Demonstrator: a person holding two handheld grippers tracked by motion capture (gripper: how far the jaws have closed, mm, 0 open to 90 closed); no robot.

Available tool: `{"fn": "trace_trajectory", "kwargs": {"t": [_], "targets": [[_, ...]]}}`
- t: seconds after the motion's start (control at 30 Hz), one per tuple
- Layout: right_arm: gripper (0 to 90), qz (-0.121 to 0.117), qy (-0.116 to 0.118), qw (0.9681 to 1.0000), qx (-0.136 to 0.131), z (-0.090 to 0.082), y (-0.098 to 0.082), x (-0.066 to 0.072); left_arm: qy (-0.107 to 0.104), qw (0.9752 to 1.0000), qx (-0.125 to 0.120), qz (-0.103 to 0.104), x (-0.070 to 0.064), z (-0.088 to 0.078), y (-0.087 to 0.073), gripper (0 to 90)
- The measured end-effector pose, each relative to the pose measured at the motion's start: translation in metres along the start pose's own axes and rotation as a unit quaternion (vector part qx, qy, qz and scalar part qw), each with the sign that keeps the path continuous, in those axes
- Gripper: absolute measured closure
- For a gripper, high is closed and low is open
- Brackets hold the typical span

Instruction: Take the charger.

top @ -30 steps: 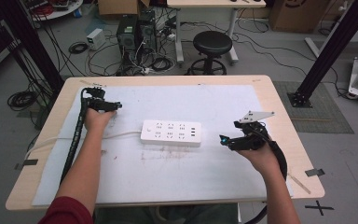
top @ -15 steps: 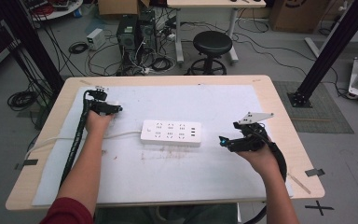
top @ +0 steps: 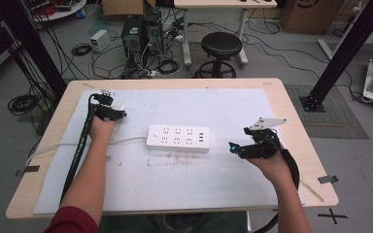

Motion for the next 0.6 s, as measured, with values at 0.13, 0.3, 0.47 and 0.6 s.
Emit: {"fn": "trace_trajectory", "kwargs": {"t": [0.13,0.3,0.47,0.6], "targets": [[19.4,-0.001,-0.001,1.0,0.001,-0.001,0.002,0.0,0.001,0.9998,-0.02,0.008,0.001,-0.016,0.005,42.6],[19.4,-0.006,0.0,1.0,-0.004,-0.002,0.006,0.003,0.001,0.9993,-0.027,0.025,0.001,-0.03,0.006,42.6],[19.4,-0.008,0.002,0.9999,-0.006,-0.003,0.01,0.008,-0.02,0.9979,-0.053,0.032,-0.001,-0.073,0.008,42.5],[19.4,-0.011,0.006,0.9999,-0.008,-0.003,0.011,0.01,-0.035,0.9962,-0.073,0.033,-0.004,-0.094,0.011,42.5]]}}
Point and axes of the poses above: each handheld gripper's, and its own axes: z roughly forward along the jaws, y roughly out of its top, x roughly to its left, the point moved 9 cm from there along z, roughly forward along the jaws, and after that the axes turned 6 degrees about y, right-handed, at the moved point
